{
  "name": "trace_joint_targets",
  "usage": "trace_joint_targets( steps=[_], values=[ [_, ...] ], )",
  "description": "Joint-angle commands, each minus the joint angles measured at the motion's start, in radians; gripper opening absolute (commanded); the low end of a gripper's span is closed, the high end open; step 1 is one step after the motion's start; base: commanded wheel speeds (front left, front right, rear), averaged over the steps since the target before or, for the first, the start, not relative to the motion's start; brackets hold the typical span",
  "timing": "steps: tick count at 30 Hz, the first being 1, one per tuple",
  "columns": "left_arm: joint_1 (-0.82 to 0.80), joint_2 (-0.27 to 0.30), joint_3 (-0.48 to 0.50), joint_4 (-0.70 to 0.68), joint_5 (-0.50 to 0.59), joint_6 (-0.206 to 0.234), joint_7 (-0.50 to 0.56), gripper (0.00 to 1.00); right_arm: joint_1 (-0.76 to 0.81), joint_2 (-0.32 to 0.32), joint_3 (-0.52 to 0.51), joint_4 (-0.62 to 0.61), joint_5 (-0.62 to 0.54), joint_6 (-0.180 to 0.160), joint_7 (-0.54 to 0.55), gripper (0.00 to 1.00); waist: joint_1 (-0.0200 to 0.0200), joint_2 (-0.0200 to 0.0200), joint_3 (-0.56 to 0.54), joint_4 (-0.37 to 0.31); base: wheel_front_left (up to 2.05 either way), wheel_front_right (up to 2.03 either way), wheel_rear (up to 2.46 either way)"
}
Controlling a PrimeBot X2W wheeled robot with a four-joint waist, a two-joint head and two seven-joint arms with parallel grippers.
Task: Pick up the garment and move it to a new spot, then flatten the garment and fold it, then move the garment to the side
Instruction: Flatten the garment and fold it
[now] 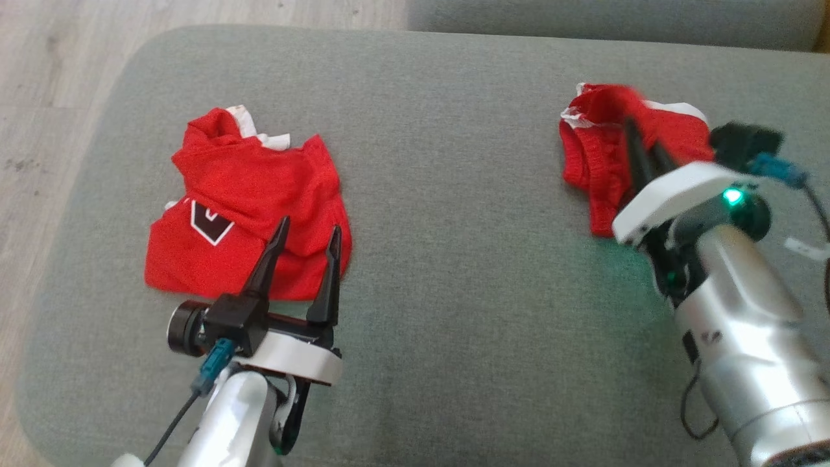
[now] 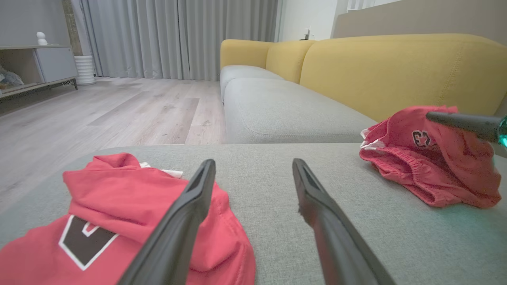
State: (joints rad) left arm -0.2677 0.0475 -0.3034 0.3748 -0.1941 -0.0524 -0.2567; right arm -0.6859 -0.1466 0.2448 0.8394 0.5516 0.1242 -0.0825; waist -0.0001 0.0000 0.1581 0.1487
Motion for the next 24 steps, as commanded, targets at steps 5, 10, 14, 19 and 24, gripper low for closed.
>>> trace_joint_targets(
  steps=[5, 10, 14, 19, 24],
  values=[
    [-0.015, 0.005, 0.04, -0.026, -0.001, 0.004, -0.005, 1.0, 0.036, -0.046, 0.155, -0.03, -0.003, 0.007, 0.028, 0.0, 0.0001, 0.0, -0.012, 0.015, 0.0, 0.0, 0.0],
    [-0.012, 0.005, 0.042, -0.027, 0.001, 0.006, -0.005, 1.0, 0.055, -0.079, 0.273, 0.022, -0.066, 0.007, 0.024, 1.0, 0.0001, 0.0, -0.019, 0.001, 0.0, 0.0, 0.0],
    [-0.012, 0.005, 0.043, -0.033, 0.0, 0.008, -0.005, 1.0, 0.047, -0.068, 0.28, 0.048, -0.122, 0.007, -0.072, 1.0, 0.0001, 0.0, -0.025, -0.029, 0.0, 0.0, 0.0],
    [-0.005, 0.006, 0.051, -0.049, -0.002, 0.01, -0.005, 1.0, 0.084, -0.011, 0.148, 0.051, -0.207, 0.007, -0.169, 1.0, 0.0001, 0.0, -0.038, -0.078, 0.0, 0.0, 0.0],
    [0.007, 0.005, 0.059, -0.067, -0.005, 0.013, -0.005, 1.0, 0.205, 0.046, -0.089, -0.147, -0.338, 0.007, -0.179, 1.0, 0.0001, 0.0, -0.041, -0.126, 0.0, 0.0, 0.0]
  ],
)
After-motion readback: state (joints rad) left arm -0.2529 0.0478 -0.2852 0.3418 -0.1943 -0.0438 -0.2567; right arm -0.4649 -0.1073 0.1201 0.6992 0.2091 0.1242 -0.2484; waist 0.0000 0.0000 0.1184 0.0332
